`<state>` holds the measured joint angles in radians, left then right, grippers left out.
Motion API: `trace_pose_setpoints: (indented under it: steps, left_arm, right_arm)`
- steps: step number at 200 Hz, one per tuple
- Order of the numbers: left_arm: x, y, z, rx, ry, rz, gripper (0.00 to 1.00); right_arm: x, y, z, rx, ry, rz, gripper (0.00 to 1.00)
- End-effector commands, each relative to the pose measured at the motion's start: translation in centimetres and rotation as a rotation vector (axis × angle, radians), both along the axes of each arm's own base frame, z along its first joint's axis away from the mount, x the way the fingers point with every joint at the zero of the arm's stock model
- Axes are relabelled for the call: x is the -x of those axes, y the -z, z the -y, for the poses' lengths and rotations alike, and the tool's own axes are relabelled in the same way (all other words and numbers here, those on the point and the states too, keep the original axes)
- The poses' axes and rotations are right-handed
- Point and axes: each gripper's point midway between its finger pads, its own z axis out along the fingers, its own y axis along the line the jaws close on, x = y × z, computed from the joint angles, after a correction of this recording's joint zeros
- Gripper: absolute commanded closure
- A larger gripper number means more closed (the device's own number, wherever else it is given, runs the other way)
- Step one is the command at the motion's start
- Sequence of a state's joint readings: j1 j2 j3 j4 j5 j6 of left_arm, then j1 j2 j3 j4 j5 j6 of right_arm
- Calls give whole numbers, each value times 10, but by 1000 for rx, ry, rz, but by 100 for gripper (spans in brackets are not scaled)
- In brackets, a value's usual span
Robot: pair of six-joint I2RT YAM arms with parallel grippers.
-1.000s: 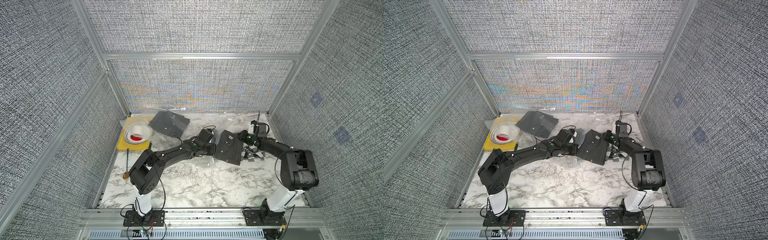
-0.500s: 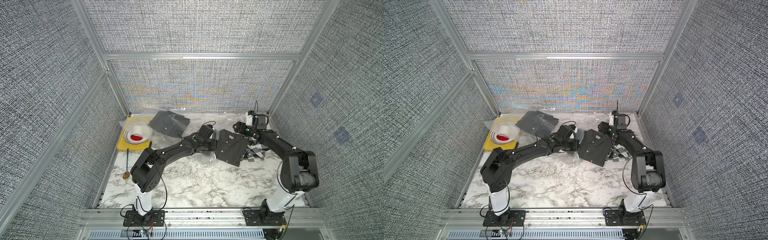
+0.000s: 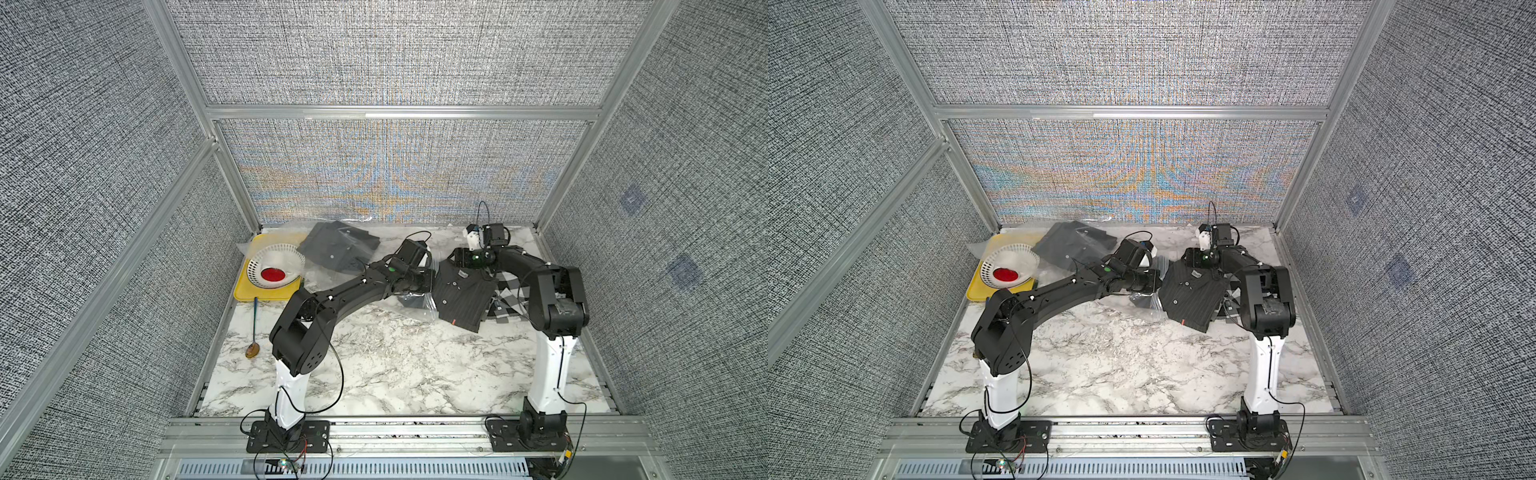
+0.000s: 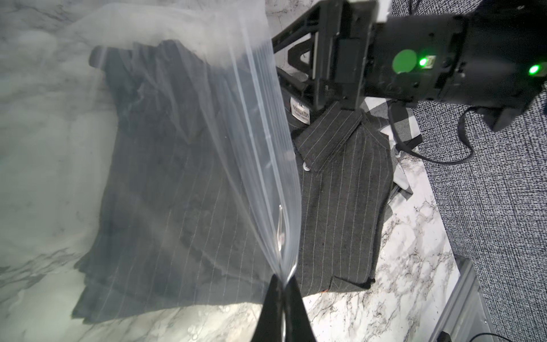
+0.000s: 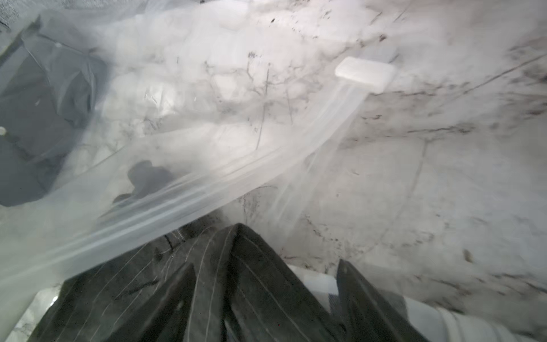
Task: Place the folded shirt into the vacuum bag
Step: Adjust the vacuum bag at the center of the board.
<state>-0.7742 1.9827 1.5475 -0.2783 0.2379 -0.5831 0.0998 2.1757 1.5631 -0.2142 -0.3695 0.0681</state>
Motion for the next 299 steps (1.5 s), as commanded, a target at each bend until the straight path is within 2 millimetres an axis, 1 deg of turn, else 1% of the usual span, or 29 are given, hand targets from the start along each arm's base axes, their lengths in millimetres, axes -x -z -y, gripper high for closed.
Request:
trace_pose_setpoints:
  steps: [1,20,40,56,64,71,77,78,88,106,111,125,141,160,168,173,188,189,190,191,192,206,220,226,233,245,256,272,299]
  left_arm:
    - [-3,-2,-3,-5,1,14,100]
    - [-3,0,-5,-9,-2,12,100]
    - [-3,-1,-6,-9,-4,14,100]
    - [-2,0,-7,-13,-5,14,100]
    - [-2,0,-9,-15,-8,17,100]
    - [-2,1,-10,-17,-10,17,100]
    - [-2,1,-10,-18,-11,18,100]
    - [-2,0,-10,-17,-12,18,100]
    - [-2,1,-11,-18,-13,18,100]
    - [-1,1,-11,-17,-14,19,100]
    - [-2,1,-12,-16,-16,18,100]
    - [-1,2,-12,-17,-16,17,100]
    - [-1,2,-13,-14,-17,17,100]
    - [0,2,-13,-12,-15,17,100]
    - [0,2,-13,-11,-15,17,100]
    - [1,1,-13,-10,-14,17,100]
    - [1,1,-14,-10,-16,18,100]
    - [1,1,-14,-10,-15,18,100]
    - [1,1,-14,-10,-15,19,100]
    - [1,1,-14,-10,-16,18,100]
    - [1,1,-14,-10,-16,18,100]
    - [2,0,-15,-9,-14,19,100]
    - [3,0,-15,-7,-16,18,100]
    - [3,0,-15,-6,-17,19,100]
    - [3,0,-16,-4,-17,19,100]
    - [5,0,-16,-3,-16,17,100]
    - [5,-1,-17,0,-15,19,100]
    - [7,-3,-17,6,-14,19,100]
    - [12,-9,-17,41,-6,22,100]
  right_arm:
    - [12,21,-9,66,-53,-56,22]
    - [19,31,-19,109,-74,-73,25]
    - [20,34,-18,167,-54,-69,35]
    - [18,28,-13,195,-25,-54,43]
    - [18,23,-11,206,-13,-40,47]
    - [18,17,-9,210,-1,-26,49]
    - [18,10,-8,208,7,-12,47]
    - [18,9,-8,207,6,-8,45]
    - [19,1,-9,201,4,6,37]
    - [25,-8,-17,174,-19,22,25]
    - [27,-9,-20,168,-29,24,24]
    - [33,-6,-25,173,-45,13,22]
    - [39,5,-28,195,-52,-5,21]
    - [43,21,-27,225,-45,-35,24]
    - [44,25,-26,237,-42,-42,27]
    - [45,28,-26,244,-40,-46,32]
    - [43,25,-26,261,-26,-36,51]
    - [43,24,-26,261,-26,-34,51]
    - [43,24,-27,261,-25,-33,54]
    - [43,23,-27,261,-24,-30,54]
    - [42,22,-27,261,-22,-28,56]
    - [39,6,-30,249,-12,9,70]
    - [36,-12,-37,234,-6,51,80]
    - [34,-21,-41,221,0,78,85]
    - [34,-29,-47,202,1,101,90]
    - [35,-41,-63,147,-15,138,96]
    - [36,-47,-77,100,-29,163,99]
    - [36,-51,-93,28,-40,178,100]
    - [26,-52,-103,-69,0,183,100]
